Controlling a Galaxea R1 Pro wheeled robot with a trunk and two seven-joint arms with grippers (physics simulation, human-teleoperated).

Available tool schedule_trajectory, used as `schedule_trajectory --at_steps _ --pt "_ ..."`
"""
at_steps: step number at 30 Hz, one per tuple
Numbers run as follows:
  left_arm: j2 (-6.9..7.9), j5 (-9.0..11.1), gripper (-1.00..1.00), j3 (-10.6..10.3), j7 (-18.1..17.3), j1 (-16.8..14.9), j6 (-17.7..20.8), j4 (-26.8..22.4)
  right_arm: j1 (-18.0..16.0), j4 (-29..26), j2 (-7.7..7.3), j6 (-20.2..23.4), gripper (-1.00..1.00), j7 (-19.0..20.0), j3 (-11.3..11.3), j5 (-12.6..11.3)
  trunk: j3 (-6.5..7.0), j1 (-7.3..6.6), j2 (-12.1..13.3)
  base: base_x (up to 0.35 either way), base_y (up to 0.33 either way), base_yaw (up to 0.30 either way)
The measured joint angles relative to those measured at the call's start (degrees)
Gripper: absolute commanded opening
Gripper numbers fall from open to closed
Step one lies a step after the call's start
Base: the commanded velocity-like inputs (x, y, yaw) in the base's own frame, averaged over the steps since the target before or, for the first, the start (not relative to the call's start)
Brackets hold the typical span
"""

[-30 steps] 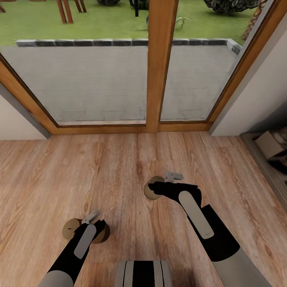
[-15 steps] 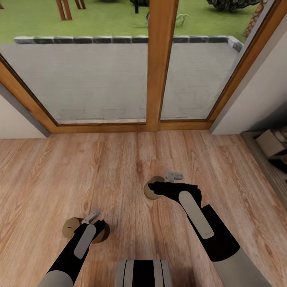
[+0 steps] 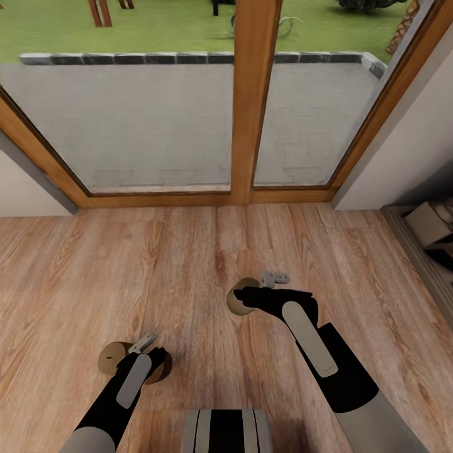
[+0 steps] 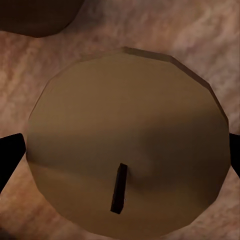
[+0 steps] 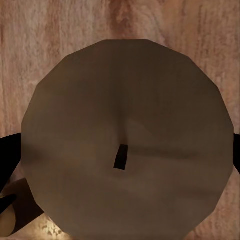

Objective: Place each of the two pumpkins and all three candles from the living room inside a cabinet in the living room (use any cabinet), then make sure every cabinet is closed, and position the cauldron so it is next to a table in the living room.

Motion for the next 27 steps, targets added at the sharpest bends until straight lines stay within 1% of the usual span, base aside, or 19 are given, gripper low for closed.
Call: schedule_trajectory --at_steps 19,22,27 --pt "0.0 -0.03 -1.0 0.07 -0.03 0.0 0.03 0.02 0.0 0.09 0.0 0.0 -1.0 0.0 0.0 0.0 0.0 0.0 0.0 0.0 0.0 0.0" --pt "0.0 -0.04 -1.0 0.07 -0.03 -0.01 -0.01 -0.01 0.0 0.08 0.0 -0.05 -1.0 0.0 0.0 -0.01 0.66 -0.08 0.04 0.0 0.0 0.0" --pt "0.0 -0.05 -1.0 0.01 -0.03 0.0 0.02 0.02 0.0 0.09 0.0 0.0 -1.0 0.0 0.0 0.0 0.66 -0.08 0.04 0.0 0.0 0.0"
